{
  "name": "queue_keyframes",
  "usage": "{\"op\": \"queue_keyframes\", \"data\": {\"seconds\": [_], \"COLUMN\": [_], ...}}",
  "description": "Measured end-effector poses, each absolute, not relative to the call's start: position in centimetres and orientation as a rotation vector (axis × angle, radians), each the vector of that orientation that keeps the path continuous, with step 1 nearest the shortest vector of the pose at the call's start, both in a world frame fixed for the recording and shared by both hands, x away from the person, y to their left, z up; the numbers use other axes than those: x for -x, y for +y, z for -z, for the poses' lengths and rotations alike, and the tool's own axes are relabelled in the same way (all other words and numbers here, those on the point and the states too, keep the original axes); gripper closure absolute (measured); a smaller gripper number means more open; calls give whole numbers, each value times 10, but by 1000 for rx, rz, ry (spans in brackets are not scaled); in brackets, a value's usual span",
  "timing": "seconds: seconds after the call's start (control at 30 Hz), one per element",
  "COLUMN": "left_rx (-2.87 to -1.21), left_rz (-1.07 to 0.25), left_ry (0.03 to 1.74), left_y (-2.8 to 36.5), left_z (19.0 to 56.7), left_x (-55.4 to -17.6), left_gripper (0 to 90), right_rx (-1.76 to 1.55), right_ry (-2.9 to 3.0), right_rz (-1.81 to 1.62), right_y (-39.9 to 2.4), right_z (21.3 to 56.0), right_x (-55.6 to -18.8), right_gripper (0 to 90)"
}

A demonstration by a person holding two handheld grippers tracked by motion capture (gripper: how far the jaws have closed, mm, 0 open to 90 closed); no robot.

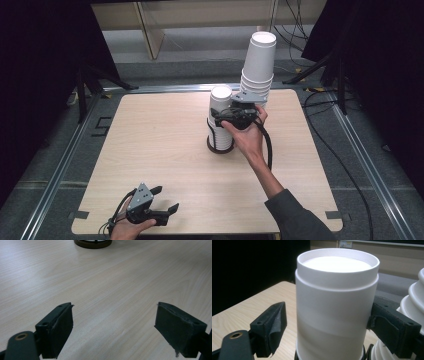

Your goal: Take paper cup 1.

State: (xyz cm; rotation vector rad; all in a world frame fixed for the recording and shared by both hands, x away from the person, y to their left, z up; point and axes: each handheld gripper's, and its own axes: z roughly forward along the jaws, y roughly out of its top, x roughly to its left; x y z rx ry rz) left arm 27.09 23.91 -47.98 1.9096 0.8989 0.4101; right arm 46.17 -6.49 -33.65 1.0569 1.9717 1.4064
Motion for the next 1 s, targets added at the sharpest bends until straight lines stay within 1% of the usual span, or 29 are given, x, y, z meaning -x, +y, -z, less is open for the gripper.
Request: {"op": "queue_keyframes", "data": {"seconds": [0.6, 1.0], "left_rx": [-1915, -1927], "left_rz": [-409, -410], "left_ry": [889, 883], "left_y": [239, 239], "left_z": [480, 480], "left_x": [-271, -271], "left_gripper": [143, 143], "right_rx": [-1132, -1164], "right_ry": [1911, 1877], "right_rz": [-1442, -1393], "right_y": [-57, -49], "right_z": [341, 339], "right_x": [-474, -477], "right_gripper": [157, 158]}}
